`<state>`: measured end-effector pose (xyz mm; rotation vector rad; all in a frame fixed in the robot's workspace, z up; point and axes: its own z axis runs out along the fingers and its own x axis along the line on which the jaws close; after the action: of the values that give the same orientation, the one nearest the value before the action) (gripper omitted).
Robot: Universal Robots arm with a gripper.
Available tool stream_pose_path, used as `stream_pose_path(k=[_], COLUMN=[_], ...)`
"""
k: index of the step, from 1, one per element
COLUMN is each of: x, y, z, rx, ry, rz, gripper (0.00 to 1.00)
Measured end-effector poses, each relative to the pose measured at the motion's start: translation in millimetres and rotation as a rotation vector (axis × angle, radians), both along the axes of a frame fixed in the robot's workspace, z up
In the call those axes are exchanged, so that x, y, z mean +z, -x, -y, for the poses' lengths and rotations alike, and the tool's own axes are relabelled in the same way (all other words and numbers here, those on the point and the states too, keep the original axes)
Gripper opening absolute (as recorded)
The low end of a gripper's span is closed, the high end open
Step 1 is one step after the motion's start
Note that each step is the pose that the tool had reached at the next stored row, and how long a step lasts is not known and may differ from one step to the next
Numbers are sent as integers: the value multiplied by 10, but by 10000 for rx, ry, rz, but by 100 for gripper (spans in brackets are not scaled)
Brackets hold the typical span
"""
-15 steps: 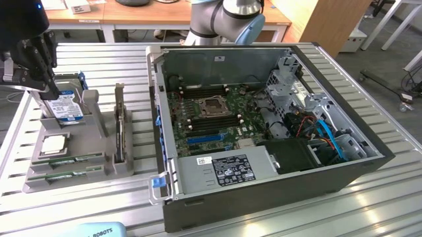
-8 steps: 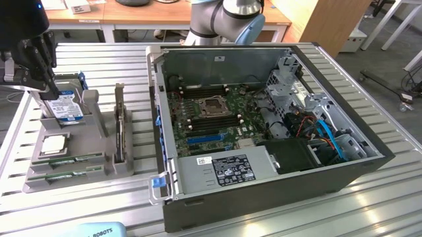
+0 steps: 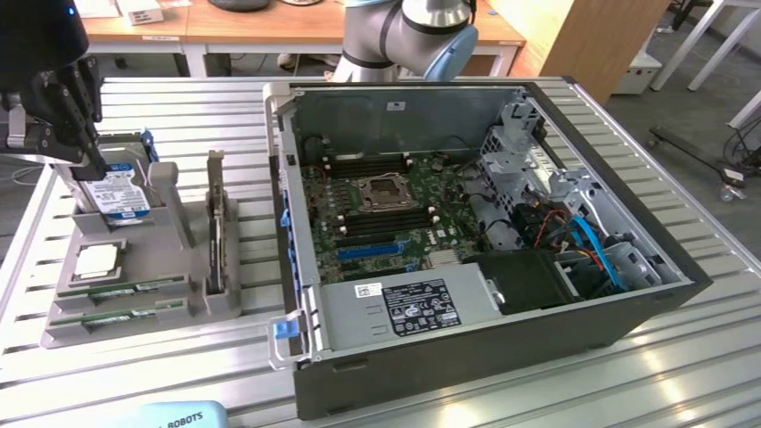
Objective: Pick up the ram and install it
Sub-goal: 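Pick up the ram and move it above insertion slot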
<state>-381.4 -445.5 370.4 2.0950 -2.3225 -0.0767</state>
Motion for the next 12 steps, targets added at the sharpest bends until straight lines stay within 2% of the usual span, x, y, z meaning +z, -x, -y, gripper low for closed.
stream_pose_path(k=[3, 5, 8, 9, 12], x=[0, 0, 0, 0, -16], y=[0, 0, 0, 0, 0], z=[0, 0, 0, 0, 0], rx=[0, -1, -1, -1, 0], ry=[0, 0, 0, 0, -3], rz=[0, 0, 0, 0, 3], gripper=[11, 23, 29, 35, 35])
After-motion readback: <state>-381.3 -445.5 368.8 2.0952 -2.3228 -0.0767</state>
